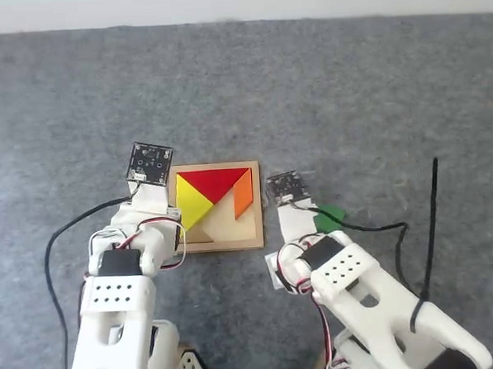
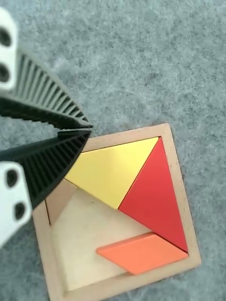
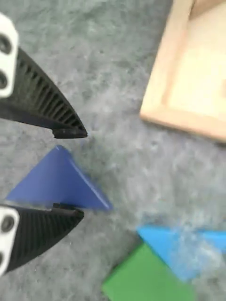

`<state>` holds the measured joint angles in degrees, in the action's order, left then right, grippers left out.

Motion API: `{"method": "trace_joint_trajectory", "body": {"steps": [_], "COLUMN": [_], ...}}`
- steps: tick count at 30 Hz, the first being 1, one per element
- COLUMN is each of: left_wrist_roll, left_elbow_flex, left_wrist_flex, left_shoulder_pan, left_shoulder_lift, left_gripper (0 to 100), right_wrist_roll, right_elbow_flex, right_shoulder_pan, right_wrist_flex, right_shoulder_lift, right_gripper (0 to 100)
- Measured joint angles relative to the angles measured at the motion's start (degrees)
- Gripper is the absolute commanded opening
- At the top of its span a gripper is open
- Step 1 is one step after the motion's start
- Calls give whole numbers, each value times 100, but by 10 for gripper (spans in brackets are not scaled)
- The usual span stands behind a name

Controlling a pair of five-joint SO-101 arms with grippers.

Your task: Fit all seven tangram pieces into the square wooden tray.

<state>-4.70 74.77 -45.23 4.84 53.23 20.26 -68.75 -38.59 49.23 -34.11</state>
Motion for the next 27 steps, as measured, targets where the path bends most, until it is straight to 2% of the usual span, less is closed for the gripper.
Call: {"method": "trace_joint_trajectory", "body": {"steps": [7,18,27], "left_wrist_roll": [0,0,0], "left_elbow_flex": [53,53,53], "left_wrist_flex": [0,0,0], "left_shoulder_pan": [0,0,0], "left_shoulder_lift": [0,0,0], "left_gripper": [13,13,13], "right_wrist_roll": [35,0,-9], "right_elbow_flex": [-79,-141,598], "right_shoulder_pan": [316,-167,-123], "right_wrist_flex": [-70,0,9], "right_shoulder_lift": [0,26,1433], "right_gripper": [249,248,248]}}
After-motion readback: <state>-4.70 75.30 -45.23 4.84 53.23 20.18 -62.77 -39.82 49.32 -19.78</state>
